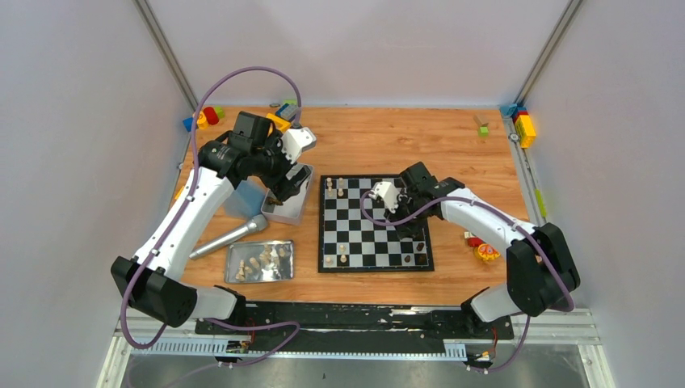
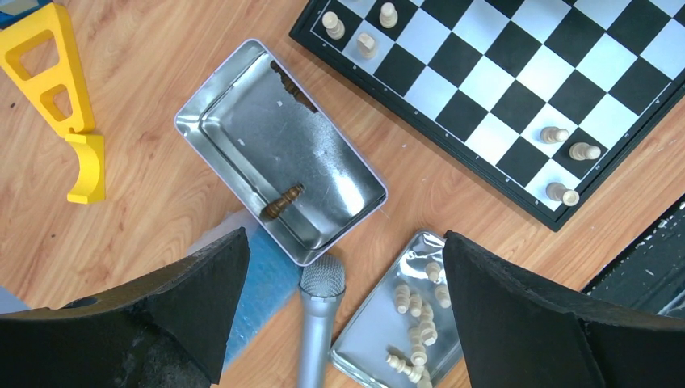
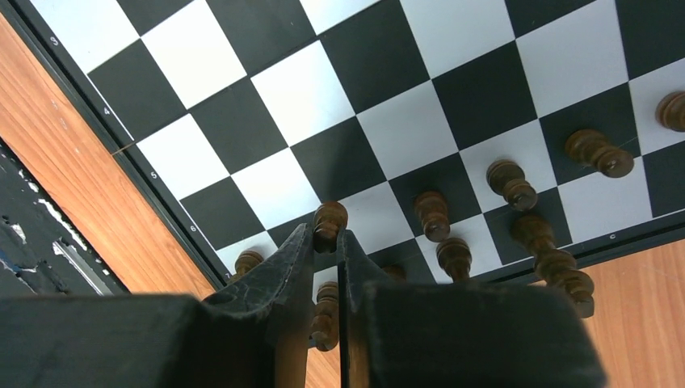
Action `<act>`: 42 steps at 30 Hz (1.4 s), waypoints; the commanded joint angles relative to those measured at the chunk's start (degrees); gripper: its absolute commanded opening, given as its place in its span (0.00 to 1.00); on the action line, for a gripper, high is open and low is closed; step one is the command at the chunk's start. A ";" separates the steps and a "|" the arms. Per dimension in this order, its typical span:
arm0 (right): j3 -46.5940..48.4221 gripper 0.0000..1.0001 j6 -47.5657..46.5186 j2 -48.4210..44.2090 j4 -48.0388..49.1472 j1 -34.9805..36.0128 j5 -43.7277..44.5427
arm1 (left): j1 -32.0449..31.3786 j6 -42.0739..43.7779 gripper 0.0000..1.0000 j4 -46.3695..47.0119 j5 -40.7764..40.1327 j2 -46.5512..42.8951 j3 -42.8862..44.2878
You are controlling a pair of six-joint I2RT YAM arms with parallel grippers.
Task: Set up the chess pieces on the board
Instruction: Place the chess piece on the chessboard.
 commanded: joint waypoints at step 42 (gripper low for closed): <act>10.62 0.54 1.89 -6.01 -6.50 -2.33 -3.59 | 0.40 -0.71 1.00 9.02 -10.09 -3.94 -6.86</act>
